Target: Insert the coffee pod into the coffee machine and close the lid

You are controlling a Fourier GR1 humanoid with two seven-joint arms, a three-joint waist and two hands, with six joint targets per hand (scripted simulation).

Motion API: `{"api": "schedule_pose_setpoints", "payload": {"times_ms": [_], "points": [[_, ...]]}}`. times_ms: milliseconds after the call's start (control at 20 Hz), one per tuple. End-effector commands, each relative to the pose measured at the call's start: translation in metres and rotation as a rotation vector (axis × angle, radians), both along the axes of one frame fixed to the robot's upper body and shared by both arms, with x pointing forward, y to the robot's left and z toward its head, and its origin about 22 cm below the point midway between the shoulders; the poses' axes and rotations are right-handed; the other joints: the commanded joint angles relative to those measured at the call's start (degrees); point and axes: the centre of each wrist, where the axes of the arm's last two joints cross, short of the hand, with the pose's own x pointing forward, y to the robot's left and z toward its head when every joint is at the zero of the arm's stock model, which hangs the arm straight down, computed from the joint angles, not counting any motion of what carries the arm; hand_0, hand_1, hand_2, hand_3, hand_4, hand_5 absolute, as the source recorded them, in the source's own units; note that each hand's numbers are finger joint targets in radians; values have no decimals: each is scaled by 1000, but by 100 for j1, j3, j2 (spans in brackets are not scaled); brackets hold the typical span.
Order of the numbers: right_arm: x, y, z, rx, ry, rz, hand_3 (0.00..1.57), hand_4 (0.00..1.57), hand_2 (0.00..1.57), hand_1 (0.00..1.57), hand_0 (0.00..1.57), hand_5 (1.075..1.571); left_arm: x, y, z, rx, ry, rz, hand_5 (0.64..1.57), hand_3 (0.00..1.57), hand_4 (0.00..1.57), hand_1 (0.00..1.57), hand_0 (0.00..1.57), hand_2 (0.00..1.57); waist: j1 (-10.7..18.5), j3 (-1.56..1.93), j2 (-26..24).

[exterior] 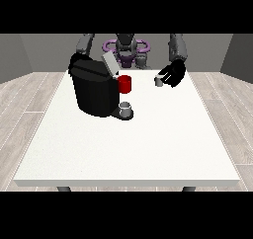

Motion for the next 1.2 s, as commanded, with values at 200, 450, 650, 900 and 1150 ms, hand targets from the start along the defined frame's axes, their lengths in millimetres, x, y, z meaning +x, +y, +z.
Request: {"api": "schedule_pose_setpoints", "payload": {"times_ms": [200, 450, 650, 900, 1150], "points": [[15, 1, 20, 19, -37, 47, 0, 475, 0, 0, 0, 1571, 20, -17, 42, -4, -24, -23, 1571, 1292, 545, 1256, 1256, 1331, -232, -3, 29], [15, 6, 4, 41, -82, 4, 0, 500, 0, 0, 0, 1571, 30, -31, 77, 1, -108, -86, 1571, 1288, 556, 1255, 1255, 1332, -90, 0, 197], [21, 6, 28, -7, -76, 65, 0, 494, 0, 0, 0, 1571, 41, -23, 128, -7, -166, -4, 1571, 1224, 543, 1011, 1011, 1199, -529, -2, 241], [20, 9, 44, -7, -67, 80, 0, 511, 0, 0, 0, 1571, 43, -10, 140, -65, -142, 42, 1571, 1199, 507, 1211, 1211, 1253, -795, -4, 163], [33, 37, 51, -28, -135, 67, 0, 541, 0, 0, 0, 1571, 50, -38, 193, -31, -231, -2, 1571, 1258, 490, 1260, 1260, 1318, -764, -1, 603]]}}
